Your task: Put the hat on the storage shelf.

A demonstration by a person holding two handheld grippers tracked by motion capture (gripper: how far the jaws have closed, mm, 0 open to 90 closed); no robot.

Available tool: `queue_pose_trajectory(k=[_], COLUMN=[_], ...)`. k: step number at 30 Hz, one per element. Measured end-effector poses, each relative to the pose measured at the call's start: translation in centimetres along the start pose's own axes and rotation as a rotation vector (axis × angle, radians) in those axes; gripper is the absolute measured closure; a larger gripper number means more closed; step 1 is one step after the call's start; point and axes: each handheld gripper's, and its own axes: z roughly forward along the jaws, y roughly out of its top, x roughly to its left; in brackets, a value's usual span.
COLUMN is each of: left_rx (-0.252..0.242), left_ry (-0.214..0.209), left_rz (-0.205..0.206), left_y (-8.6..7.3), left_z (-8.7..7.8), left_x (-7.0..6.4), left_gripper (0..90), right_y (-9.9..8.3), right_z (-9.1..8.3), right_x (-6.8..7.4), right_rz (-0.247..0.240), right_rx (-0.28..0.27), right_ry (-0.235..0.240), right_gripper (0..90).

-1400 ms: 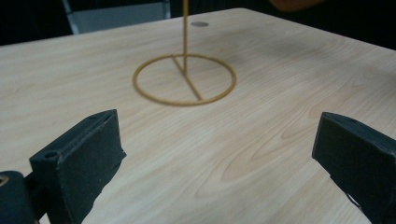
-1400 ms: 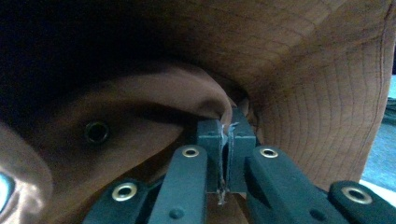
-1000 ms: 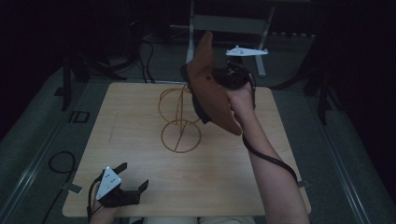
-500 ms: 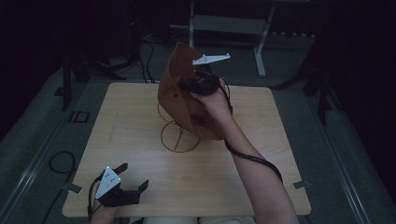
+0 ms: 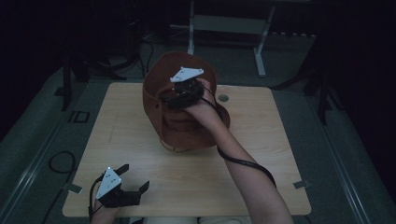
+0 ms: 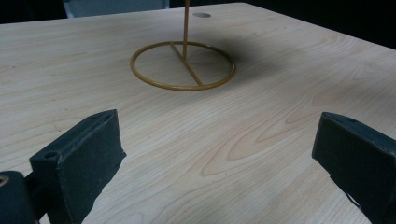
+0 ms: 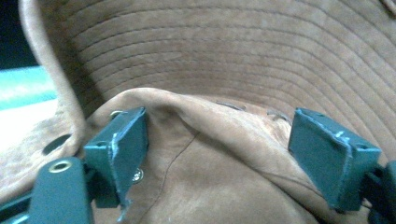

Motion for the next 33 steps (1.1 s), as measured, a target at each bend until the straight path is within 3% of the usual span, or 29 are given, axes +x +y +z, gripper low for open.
queue_pose_trajectory(k=[2, 7, 12, 18, 26, 33], left_rx=[-0.001, -0.004, 0.002, 0.002, 0.006, 0.013], left_ry=[-0.002, -0.004, -0.001, 0.002, 0.01, 0.01], left_rz=[-0.004, -0.015, -0.012, -0.012, -0.012, -0.008], left_y=[0.0, -0.1, -0.1, -0.1, -0.2, -0.3], left_z=[0.0, 0.0, 0.1, 0.2, 0.3, 0.5], left_x=[0.0, 0.1, 0.2, 0.1, 0.2, 0.1], left_gripper=[2.1, 2.1, 2.1, 2.1, 2.1, 2.1], right_y=[-0.2, -0.2, -0.5, -1.1, -2.6, -5.4], right_z=[0.1, -0.8, -2.0, -4.2, -6.9, -9.3], right_x=[0.0, -0.8, -1.1, -1.5, -1.4, -1.8], right_rz=[-0.004, 0.046, 0.029, 0.071, 0.07, 0.094], right_rx=[-0.019, -0.027, -0.027, -0.073, -0.08, -0.086], right_ry=[0.005, 0.057, 0.068, 0.066, 0.063, 0.064], right_gripper=[18.8, 15.1, 14.2, 14.2, 14.1, 14.2])
